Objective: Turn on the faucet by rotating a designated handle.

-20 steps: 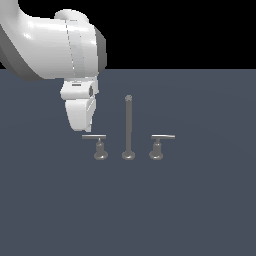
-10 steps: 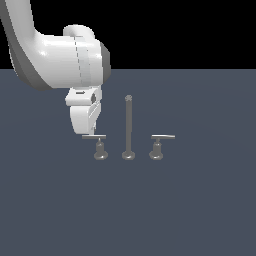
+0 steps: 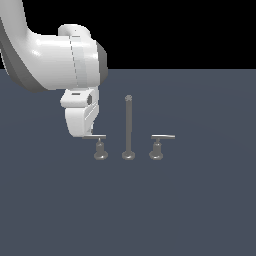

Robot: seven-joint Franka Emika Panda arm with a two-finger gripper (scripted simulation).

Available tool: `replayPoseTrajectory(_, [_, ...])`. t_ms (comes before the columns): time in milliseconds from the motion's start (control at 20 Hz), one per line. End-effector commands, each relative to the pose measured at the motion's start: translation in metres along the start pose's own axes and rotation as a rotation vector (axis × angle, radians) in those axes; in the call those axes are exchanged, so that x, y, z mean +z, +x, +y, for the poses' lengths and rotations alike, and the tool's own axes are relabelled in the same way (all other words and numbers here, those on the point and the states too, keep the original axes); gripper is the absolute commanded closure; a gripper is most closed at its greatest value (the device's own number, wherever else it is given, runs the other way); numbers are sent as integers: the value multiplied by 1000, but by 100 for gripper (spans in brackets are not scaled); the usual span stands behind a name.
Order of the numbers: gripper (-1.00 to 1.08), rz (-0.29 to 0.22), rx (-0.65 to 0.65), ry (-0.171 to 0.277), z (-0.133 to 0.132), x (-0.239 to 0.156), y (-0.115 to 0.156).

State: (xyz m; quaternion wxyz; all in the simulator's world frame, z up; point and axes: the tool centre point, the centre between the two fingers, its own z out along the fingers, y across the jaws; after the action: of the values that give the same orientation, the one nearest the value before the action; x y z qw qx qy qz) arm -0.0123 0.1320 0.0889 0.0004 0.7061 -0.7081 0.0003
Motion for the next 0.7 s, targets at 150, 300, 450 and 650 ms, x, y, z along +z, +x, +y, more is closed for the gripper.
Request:
replayPoseTrajectory(150, [108, -1, 0, 0, 20, 0, -12])
replayPoseTrajectory(300, [108, -2, 8, 7, 15, 0, -6])
replayPoseTrajectory(450, [108, -2, 6, 6, 25, 0, -5])
replayPoseTrajectory(650, [108, -1, 4, 3, 40, 0, -4])
